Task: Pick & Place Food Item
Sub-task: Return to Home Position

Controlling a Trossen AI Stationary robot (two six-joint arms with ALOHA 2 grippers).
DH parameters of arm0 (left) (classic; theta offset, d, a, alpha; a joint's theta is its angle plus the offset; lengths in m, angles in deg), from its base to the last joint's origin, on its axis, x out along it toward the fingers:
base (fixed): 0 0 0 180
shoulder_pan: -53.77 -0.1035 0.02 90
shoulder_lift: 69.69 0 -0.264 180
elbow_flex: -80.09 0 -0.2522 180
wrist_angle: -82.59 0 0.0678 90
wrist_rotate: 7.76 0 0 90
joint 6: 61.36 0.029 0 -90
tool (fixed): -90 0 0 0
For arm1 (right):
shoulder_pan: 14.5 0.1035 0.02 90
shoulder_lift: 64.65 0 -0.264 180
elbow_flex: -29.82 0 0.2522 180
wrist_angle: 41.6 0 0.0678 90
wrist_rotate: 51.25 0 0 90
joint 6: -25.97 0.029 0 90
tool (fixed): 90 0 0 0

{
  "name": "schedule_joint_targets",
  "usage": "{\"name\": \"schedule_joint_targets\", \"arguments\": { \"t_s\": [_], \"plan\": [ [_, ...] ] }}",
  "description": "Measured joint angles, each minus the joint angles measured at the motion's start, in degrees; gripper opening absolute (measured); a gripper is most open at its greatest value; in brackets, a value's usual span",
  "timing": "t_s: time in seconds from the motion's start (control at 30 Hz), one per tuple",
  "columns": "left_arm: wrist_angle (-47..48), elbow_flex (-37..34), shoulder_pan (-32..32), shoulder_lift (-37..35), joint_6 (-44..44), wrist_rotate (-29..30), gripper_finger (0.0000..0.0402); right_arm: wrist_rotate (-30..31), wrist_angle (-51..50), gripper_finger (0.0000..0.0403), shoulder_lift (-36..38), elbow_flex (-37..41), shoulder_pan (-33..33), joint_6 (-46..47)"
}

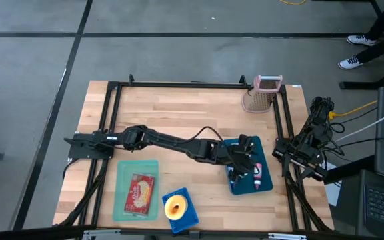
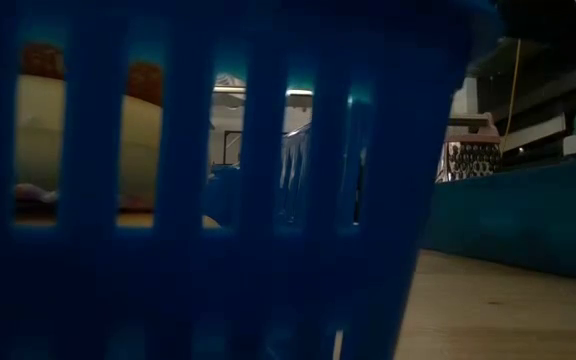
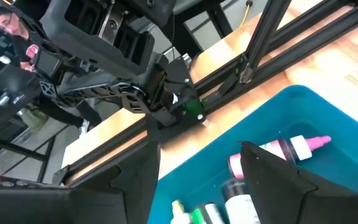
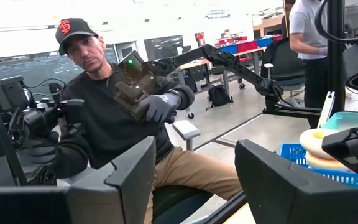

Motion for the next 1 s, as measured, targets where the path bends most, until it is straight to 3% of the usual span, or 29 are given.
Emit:
{"name": "schedule_joint_targets", "arguments": {
  "t_s": [0.37,0.53,0.67,0.8,0.9,1.0],
  "plan": [
    [0.0,0.0,0.0,0.0,-0.2,0.0,0.0215,0.0,0.0,0.0217,0.0,0.0,0.0,0.0],
    [-2.6,0.0,1.4,0.0,-6.6,-0.2,0.0214,-1.3,0.0,0.0217,0.0,0.0,0.0,0.0],
    [-10.0,0.0,2.1,0.0,-16.2,-9.5,0.0214,-1.3,-0.2,0.0217,0.0,0.0,0.0,0.0],
    [-16.7,0.0,2.2,-0.5,-19.6,-14.2,0.0214,-1.3,0.2,0.0217,0.0,0.0,0.0,0.9],
    [-15.2,-0.1,2.7,-3.2,-18.6,-15.0,0.0214,-1.9,2.1,0.0217,-0.2,0.0,0.1,1.1],
    [-7.9,-0.1,3.4,-8.2,-18.1,-15.3,0.0214,-8.2,6.0,0.0217,-1.6,0.0,0.9,-5.6]
  ]
}}
